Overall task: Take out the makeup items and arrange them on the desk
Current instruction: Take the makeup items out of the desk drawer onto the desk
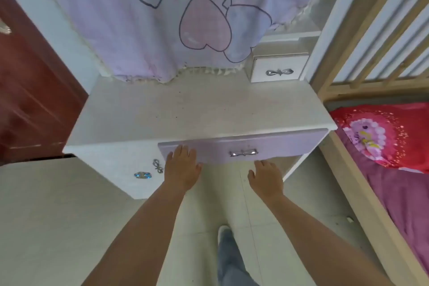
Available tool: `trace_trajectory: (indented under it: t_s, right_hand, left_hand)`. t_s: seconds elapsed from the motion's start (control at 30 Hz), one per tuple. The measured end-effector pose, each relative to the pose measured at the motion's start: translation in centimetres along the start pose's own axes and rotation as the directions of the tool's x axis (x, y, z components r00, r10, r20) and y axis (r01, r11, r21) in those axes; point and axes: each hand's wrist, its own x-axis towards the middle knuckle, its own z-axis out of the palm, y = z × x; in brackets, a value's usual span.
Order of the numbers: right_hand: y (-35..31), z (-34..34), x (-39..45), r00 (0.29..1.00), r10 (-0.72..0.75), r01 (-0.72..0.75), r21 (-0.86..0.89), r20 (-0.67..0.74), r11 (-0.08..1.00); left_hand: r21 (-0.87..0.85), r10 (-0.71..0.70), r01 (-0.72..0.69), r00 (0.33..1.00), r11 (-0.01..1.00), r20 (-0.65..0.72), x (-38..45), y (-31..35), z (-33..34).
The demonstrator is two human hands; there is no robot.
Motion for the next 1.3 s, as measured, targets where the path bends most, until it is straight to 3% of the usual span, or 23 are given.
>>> trace_trajectory:
  t_s: [0.17, 0.33, 0.4, 0.43, 0.5, 0.53, 0.57, 0.77, 0.97, 1.2, 1.3]
  right_hand:
    - [-0.6, 4.2, 7.8, 0.973, 0.179, -0.205, 0.192, 0.143, 0.960]
    - [-1.6, 7.3, 12.3, 0.896, 0.343, -0.429, 0.342, 0.283, 0.836]
    - [-2.2, 8.0, 13.9, 0.809, 0.451, -0.588, 0.520, 0.377, 0.620]
    - [-2.5, 8.3, 14.6, 0.741, 0.493, -0.659, 0.635, 0.456, 0.403]
    - [-3.2, 8.7, 15.6, 0.628, 0.485, -0.652, 0.752, 0.609, -0.100]
    - [-3.2, 9.0, 16.1, 0.605, 0.474, -0.606, 0.756, 0.640, -0.247]
    - [-3.2, 9.2, 16.4, 0.598, 0.464, -0.582, 0.752, 0.653, -0.308]
    - [-2.6, 9.9, 16.3, 0.587, 0.561, -0.608, 0.775, 0.583, -0.170]
    - [-1.2, 10.5, 14.4, 0.647, 0.550, -0.599, 0.799, 0.528, -0.062]
    - [-0.1, 11.8, 9.4, 0.625, 0.564, -0.580, 0.804, 0.541, -0.129]
    - [0.1, 12.1, 7.7, 0.621, 0.575, -0.588, 0.802, 0.532, -0.107]
  left_hand:
    - [-0.045, -0.012, 0.014, 1.000, 0.999, 0.028, 8.4, -0.6, 2.9]
    - [-0.032, 0.026, -0.024, 0.997, 0.999, 0.069, 12.1, -1.2, 5.2]
    - [-0.064, 0.079, -0.081, 0.996, 0.995, -0.033, 12.8, -1.3, 5.6]
    - [-0.037, 0.114, -0.118, 0.989, 0.992, -0.098, 13.0, -1.4, 6.0]
    - [0.021, 0.174, -0.173, 0.972, 0.985, -0.159, 13.3, -1.7, 6.3]
    - [0.038, 0.198, -0.195, 0.964, 0.980, -0.177, 13.5, -1.9, 6.3]
    - [0.050, 0.221, -0.215, 0.959, 0.975, -0.176, 13.7, -2.1, 6.3]
    - [0.074, 0.315, -0.306, 0.927, 0.949, -0.201, 12.9, -3.1, 6.6]
    - [0.111, 0.367, -0.354, 0.921, 0.929, -0.130, 10.6, -3.4, 6.6]
    - [0.099, 0.476, -0.472, 0.879, 0.876, -0.021, 7.5, -3.7, 6.3]
    - [0.078, 0.498, -0.496, 0.867, 0.865, -0.006, 6.3, -3.8, 6.9]
